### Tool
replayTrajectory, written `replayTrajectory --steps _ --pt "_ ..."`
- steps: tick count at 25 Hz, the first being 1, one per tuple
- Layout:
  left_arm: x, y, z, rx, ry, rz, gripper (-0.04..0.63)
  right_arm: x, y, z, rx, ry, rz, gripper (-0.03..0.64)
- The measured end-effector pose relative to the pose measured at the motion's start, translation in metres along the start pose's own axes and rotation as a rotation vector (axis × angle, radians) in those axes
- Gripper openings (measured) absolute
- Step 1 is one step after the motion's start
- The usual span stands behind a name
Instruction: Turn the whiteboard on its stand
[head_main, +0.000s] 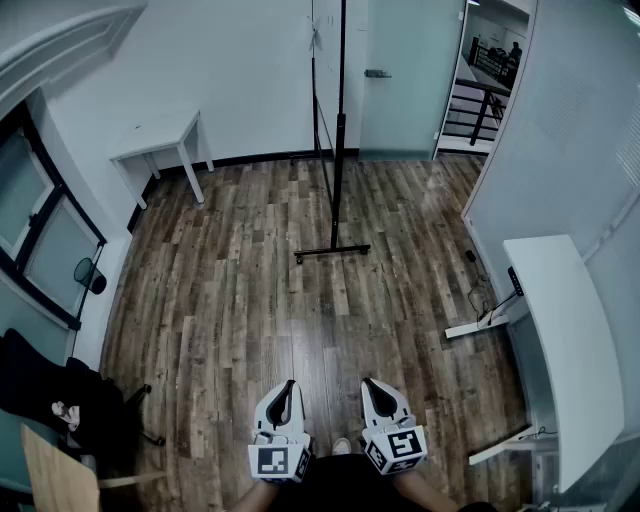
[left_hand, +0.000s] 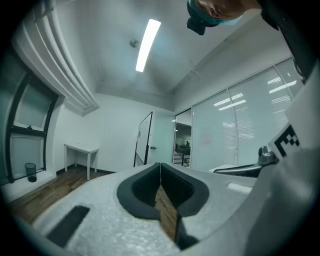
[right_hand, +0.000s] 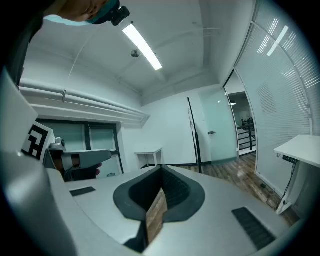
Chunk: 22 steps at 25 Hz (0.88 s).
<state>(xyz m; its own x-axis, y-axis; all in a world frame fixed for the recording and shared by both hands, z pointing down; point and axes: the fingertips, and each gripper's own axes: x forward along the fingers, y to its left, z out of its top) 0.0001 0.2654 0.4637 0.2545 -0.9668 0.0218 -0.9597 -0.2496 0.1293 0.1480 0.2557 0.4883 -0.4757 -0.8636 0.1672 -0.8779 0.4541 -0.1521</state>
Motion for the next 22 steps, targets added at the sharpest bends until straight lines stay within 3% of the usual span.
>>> replayTrajectory --steps 13,22 --pt "-0.004 -0.024 -0.003 -0.006 0.000 0.000 0.018 -0.016 -0.009 0.002 0.015 -0.011 0.013 0.012" --pt "-0.003 -0.038 -0.006 -0.006 -0.017 0.027 0.018 -0.018 -0.019 -0.003 0.005 -0.019 0.074 0.012"
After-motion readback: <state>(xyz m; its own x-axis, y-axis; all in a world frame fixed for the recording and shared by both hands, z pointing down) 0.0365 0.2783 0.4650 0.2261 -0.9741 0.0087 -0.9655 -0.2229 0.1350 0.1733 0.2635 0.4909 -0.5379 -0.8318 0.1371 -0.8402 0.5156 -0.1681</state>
